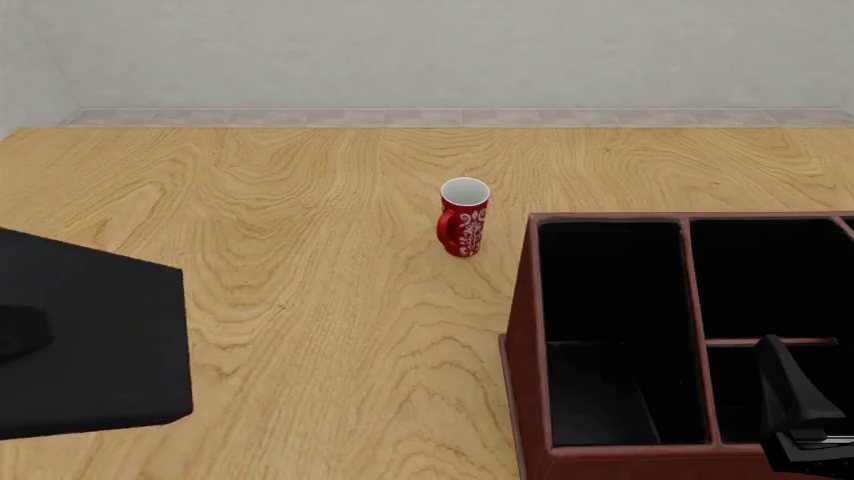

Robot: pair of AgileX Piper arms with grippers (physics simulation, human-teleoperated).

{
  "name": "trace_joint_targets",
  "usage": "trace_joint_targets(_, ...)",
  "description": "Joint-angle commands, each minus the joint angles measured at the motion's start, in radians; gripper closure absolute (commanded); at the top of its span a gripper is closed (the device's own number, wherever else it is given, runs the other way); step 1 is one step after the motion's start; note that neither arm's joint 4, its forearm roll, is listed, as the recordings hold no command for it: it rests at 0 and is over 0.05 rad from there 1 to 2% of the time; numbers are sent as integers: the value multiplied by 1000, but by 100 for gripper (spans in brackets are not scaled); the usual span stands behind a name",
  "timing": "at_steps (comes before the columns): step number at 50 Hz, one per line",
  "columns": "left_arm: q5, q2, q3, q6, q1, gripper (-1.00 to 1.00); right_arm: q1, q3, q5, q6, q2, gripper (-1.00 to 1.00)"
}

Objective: Pick up the book and place it in the left compartment of the caddy.

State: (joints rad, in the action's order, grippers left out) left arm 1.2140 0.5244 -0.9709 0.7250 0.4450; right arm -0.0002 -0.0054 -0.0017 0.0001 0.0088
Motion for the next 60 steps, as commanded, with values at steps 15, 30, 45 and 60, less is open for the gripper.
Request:
trace_joint_targets(15, -136, 102, -29, -27, 233, 100, 0, 1, 0, 0, -2, -100)
trace_joint_targets(30, -208, 207, -92, -1, 328, 100, 0, 1, 0, 0, -2, -100)
trace_joint_targets(45, -265, 332, -137, -23, 400, 100, 0, 1, 0, 0, -2, -100)
trace_joint_targets(60, -311, 432, -205, -25, 454, 100, 0, 1, 0, 0, -2, -100)
